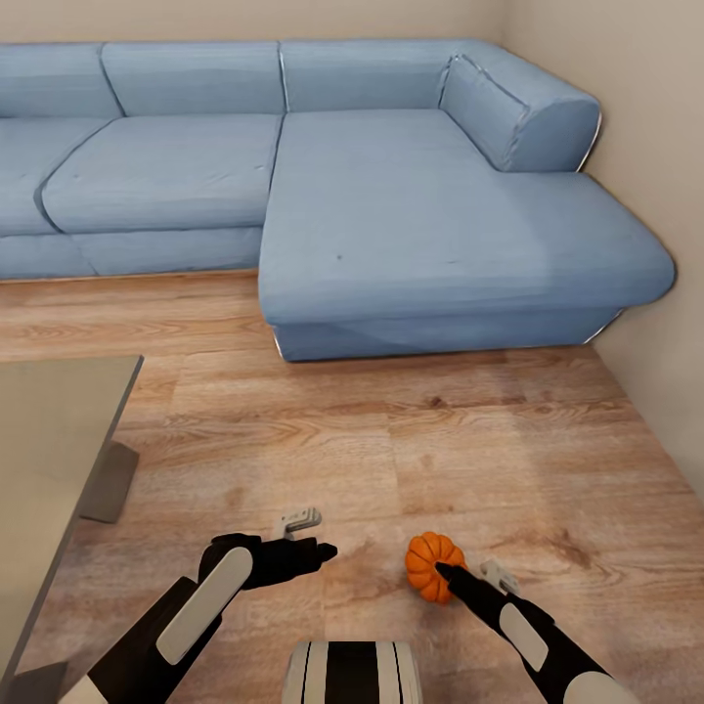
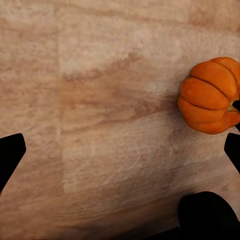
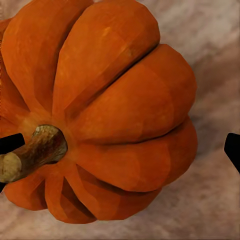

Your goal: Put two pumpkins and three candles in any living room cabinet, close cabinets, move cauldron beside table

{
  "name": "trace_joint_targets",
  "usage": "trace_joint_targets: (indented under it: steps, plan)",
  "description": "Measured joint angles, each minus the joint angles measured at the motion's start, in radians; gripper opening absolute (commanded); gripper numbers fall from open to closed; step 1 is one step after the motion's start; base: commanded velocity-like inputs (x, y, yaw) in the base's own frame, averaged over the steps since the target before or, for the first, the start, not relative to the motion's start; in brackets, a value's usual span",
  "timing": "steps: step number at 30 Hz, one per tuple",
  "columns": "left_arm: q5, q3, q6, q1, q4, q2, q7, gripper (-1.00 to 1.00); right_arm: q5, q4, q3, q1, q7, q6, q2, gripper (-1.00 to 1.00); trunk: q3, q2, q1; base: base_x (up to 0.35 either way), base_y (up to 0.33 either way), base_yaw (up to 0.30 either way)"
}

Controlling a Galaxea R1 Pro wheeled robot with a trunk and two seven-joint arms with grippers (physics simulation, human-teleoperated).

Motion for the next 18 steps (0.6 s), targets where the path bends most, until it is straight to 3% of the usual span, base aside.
trace_joint_targets:
  steps: [11, 18]
  plan:
    - [-0.001, -0.002, 0.0, 0.0, 0.0, 0.0, 0.002, 1.0, 0.003, 0.039, -0.003, 0.0, 0.046, 0.0, 0.0, 1.0, 0.0, 0.0, 0.0, 0.083, 0.028, 0.0]
    - [-0.002, -0.001, 0.0, 0.0, 0.0, 0.0, 0.002, 1.0, -0.001, 0.011, 0.0, 0.0, 0.001, 0.0, 0.0, 1.0, 0.0, 0.0, 0.0, 0.042, 0.017, 0.0]
